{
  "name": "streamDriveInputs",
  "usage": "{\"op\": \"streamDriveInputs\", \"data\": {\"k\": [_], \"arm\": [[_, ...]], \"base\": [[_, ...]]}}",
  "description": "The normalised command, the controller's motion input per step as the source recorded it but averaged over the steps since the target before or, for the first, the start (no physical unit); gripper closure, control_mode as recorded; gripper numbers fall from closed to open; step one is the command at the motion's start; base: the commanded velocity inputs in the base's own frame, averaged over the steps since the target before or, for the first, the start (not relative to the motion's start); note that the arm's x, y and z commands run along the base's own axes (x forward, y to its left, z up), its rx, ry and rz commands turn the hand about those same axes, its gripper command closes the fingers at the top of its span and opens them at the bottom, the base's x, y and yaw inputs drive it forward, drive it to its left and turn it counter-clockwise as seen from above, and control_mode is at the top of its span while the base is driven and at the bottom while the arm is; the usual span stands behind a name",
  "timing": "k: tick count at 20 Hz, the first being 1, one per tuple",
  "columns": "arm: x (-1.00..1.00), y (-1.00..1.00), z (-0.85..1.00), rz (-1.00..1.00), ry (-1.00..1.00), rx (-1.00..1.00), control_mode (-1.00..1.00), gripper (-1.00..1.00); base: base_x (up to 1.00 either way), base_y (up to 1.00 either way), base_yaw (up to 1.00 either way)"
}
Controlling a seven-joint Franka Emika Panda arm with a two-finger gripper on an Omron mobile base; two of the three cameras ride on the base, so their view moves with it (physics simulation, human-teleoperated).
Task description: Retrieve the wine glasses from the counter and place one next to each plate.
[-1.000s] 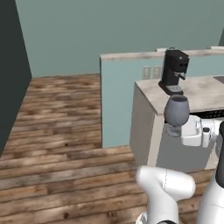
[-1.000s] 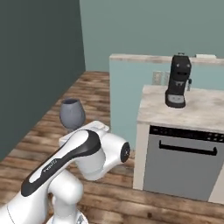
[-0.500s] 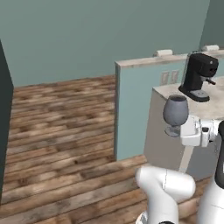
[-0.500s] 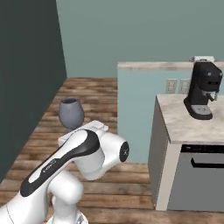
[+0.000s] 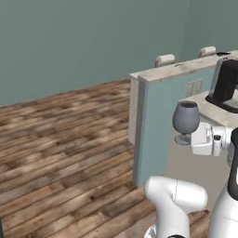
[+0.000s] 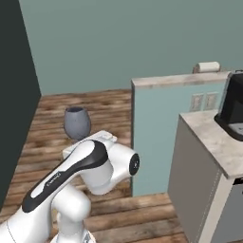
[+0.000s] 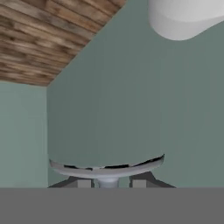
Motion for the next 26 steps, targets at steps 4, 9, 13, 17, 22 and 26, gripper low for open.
{"op": "streamDriveInputs", "data": {"k": [4,9,13,17,22,26], "arm": [[0.0,0.0,0.0,0.0,0.0,0.0,1.0,1.0],[0.0,0.0,0.0,0.0,0.0,0.0,1.0,1.0],[0.0,0.0,0.0,0.0,0.0,0.0,1.0,1.0],[0.0,0.0,0.0,0.0,0.0,0.0,1.0,1.0],[0.0,0.0,0.0,0.0,0.0,0.0,1.0,1.0],[0.0,0.0,0.0,0.0,0.0,0.0,1.0,1.0]], "base": [[0.58,1.0,-0.42],[0.5,1.0,-0.41],[0.38,1.0,-0.38],[0.41,1.0,-0.4],[0.46,1.0,-0.4],[0.52,1.0,-0.41]]}}
